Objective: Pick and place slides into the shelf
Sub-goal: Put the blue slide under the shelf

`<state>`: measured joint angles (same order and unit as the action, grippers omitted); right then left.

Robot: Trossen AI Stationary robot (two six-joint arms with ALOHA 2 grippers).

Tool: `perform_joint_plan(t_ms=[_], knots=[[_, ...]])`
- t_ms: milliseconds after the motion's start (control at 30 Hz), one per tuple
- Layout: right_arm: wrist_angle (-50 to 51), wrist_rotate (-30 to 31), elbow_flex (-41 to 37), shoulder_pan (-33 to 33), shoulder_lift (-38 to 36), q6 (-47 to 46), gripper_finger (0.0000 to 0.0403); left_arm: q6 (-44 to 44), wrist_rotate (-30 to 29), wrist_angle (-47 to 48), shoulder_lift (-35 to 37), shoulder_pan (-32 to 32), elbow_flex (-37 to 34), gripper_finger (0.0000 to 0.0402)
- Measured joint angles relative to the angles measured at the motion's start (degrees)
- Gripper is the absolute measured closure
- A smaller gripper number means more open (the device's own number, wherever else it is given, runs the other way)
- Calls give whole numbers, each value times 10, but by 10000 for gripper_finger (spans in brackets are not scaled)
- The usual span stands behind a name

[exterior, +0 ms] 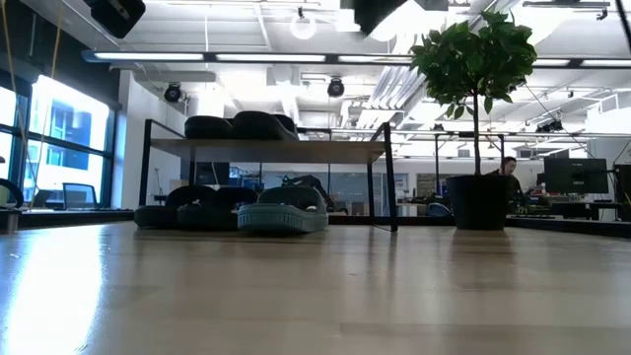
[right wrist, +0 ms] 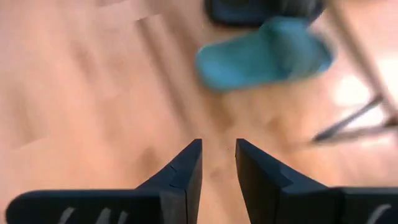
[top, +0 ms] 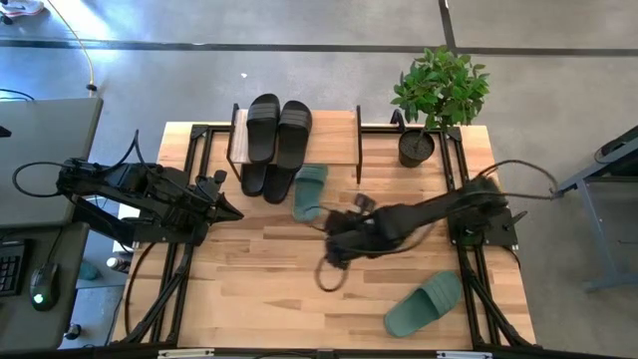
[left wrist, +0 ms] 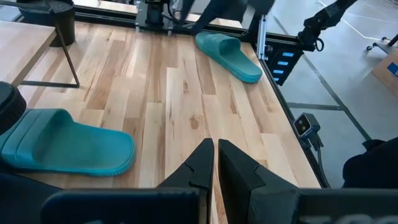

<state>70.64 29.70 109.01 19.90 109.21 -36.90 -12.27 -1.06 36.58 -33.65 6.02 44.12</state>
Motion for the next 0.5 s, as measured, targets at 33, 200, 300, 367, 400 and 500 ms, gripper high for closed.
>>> perform_joint_plan(t_ms=[33,200,300,367,400,500], knots=[[15,-29,0,8,-21,-26,316,0,0,0,0,0,0,389],[63,-149,0,57,-113,-159,316,0,0,0,0,0,0,389],[82,-204,0,98,-158,-232,316,0,0,0,0,0,0,389],[87,-221,0,131,-184,-289,316,0,0,0,0,0,0,389],[91,-224,0,147,-195,-317,316,0,0,0,0,0,0,389],[111,-216,0,201,-217,-401,316,0,0,0,0,0,0,389]])
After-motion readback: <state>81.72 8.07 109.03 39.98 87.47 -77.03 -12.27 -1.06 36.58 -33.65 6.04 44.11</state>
